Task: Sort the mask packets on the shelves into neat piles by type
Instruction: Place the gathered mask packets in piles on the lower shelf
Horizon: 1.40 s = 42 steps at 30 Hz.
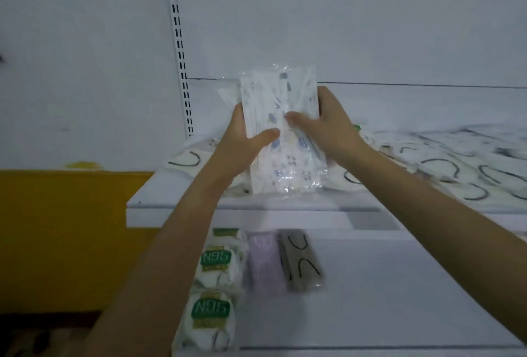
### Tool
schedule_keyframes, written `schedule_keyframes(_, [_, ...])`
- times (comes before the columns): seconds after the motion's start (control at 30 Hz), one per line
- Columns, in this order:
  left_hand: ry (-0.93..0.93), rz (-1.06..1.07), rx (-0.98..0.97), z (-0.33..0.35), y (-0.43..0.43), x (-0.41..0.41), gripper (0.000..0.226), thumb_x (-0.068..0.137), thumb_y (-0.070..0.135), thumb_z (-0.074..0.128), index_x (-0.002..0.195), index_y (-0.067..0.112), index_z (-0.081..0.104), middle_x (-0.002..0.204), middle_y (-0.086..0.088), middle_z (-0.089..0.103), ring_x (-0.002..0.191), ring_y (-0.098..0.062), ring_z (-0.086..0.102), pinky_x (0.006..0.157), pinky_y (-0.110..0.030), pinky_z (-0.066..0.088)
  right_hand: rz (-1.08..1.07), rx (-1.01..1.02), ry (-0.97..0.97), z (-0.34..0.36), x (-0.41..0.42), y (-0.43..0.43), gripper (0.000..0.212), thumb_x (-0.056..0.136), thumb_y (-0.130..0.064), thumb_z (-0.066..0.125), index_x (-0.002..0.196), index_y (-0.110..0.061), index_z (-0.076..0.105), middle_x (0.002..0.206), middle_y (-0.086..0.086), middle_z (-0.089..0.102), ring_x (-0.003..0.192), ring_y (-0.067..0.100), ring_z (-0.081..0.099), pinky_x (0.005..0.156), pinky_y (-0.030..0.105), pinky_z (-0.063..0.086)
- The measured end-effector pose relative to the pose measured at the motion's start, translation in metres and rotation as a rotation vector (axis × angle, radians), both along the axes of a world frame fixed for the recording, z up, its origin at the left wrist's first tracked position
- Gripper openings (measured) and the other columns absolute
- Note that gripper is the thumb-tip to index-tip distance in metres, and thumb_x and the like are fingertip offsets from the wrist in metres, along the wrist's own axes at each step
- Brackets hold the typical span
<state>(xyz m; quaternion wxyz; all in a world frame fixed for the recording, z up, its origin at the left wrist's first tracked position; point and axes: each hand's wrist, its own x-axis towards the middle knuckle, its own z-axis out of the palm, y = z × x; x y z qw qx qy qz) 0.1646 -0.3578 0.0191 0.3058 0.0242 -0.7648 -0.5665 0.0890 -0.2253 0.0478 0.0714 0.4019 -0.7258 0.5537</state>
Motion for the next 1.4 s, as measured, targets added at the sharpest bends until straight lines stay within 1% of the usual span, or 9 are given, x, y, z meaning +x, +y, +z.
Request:
schedule_keyframes(0.13, [0.022,-0.016,0.123,-0.027,0.058,0.038,0.054,0.085,0.007,0.062,0.131,0.023,0.039,0.109,0.009,0.060,0.095,-0.004,0.063,0.074,-0.022,0.054,-0.055,0.052,0.046,-0.040,0.023,0.058,0.053,0.084,-0.043,0.063,0.127,-0.028,0.036,0.120,-0.018,0.044,0.119,0.011,0.046,0.101,0.031,0.042])
schedule_keyframes(0.23, [0.033,-0.130,0.217,-0.064,0.106,0.065,0.082,0.078,0.006,0.064,0.136,0.042,0.020,0.137,0.008,0.044,0.114,-0.004,0.055,0.087,-0.030,0.053,0.001,0.130,-0.078,-0.086,0.043,0.105,0.084,0.079,-0.065,0.053,0.147,-0.032,0.017,0.150,-0.006,0.027,0.141,0.015,0.021,0.112,0.047,0.028])
schedule_keyframes(0.33, [-0.104,-0.216,0.379,-0.113,0.152,0.080,0.098,0.079,0.006,0.061,0.144,0.046,-0.001,0.153,0.003,0.024,0.130,-0.022,0.043,0.100,-0.047,0.044,0.049,0.123,-0.129,-0.129,0.066,0.156,0.076,0.084,-0.056,0.055,0.146,-0.033,0.019,0.147,-0.007,0.031,0.139,0.014,0.020,0.109,0.039,0.029])
schedule_keyframes(0.57, [-0.387,-0.074,0.715,-0.233,0.250,0.099,0.098,0.087,0.009,0.062,0.146,0.038,-0.010,0.128,0.006,0.053,0.104,-0.015,0.062,0.080,-0.036,0.055,-0.101,0.325,-0.487,-0.229,0.108,0.254,0.096,0.086,-0.035,0.062,0.149,-0.017,-0.008,0.154,-0.003,-0.012,0.141,0.006,-0.003,0.100,0.012,0.009])
schedule_keyframes(0.7, [-0.524,-0.133,0.722,-0.274,0.266,0.105,0.065,0.087,0.005,0.061,0.142,0.021,0.029,0.127,-0.006,0.058,0.103,-0.019,0.063,0.075,-0.030,0.057,-0.108,0.351,-0.730,-0.272,0.119,0.269,0.100,0.086,-0.033,0.064,0.149,-0.012,-0.011,0.158,-0.001,-0.001,0.143,0.013,0.006,0.109,0.020,0.017])
schedule_keyframes(0.83, [-0.556,-0.280,0.684,-0.290,0.261,0.107,0.058,0.088,0.002,0.057,0.134,0.032,0.040,0.124,0.001,0.061,0.107,-0.016,0.063,0.082,-0.029,0.055,-0.047,0.300,-0.840,-0.289,0.120,0.266,0.084,0.093,-0.026,0.055,0.149,-0.010,-0.005,0.135,-0.014,0.027,0.116,-0.004,0.024,0.067,-0.013,0.025])
schedule_keyframes(1.03, [-0.540,-0.063,0.706,-0.320,0.237,0.074,0.081,0.086,0.008,0.064,0.147,0.037,0.018,0.144,0.004,0.041,0.121,-0.020,0.052,0.095,-0.042,0.049,-0.030,0.142,-1.072,-0.335,0.117,0.260,0.075,0.080,-0.045,0.067,0.142,-0.030,0.028,0.142,-0.002,0.045,0.127,0.022,0.048,0.103,0.045,0.043])
schedule_keyframes(1.13, [-0.569,-0.083,0.640,-0.327,0.235,0.050,0.084,0.087,0.008,0.062,0.149,0.032,0.011,0.147,0.004,0.036,0.126,-0.019,0.047,0.096,-0.033,0.047,-0.002,0.090,-1.052,-0.351,0.109,0.255,0.036,0.095,-0.015,0.051,0.122,-0.037,0.041,0.126,-0.002,0.057,0.111,0.015,0.059,0.092,0.037,0.052])
schedule_keyframes(1.4, [-0.763,-0.156,0.535,-0.343,0.210,-0.059,0.102,0.086,0.032,0.065,0.145,0.034,-0.018,0.158,0.002,0.006,0.140,-0.020,0.026,0.112,-0.042,0.031,-0.102,0.033,-1.067,-0.377,-0.001,0.230,0.035,0.092,-0.003,0.049,0.125,-0.015,0.048,0.109,0.004,0.063,0.097,0.021,0.062,0.066,0.025,0.054])
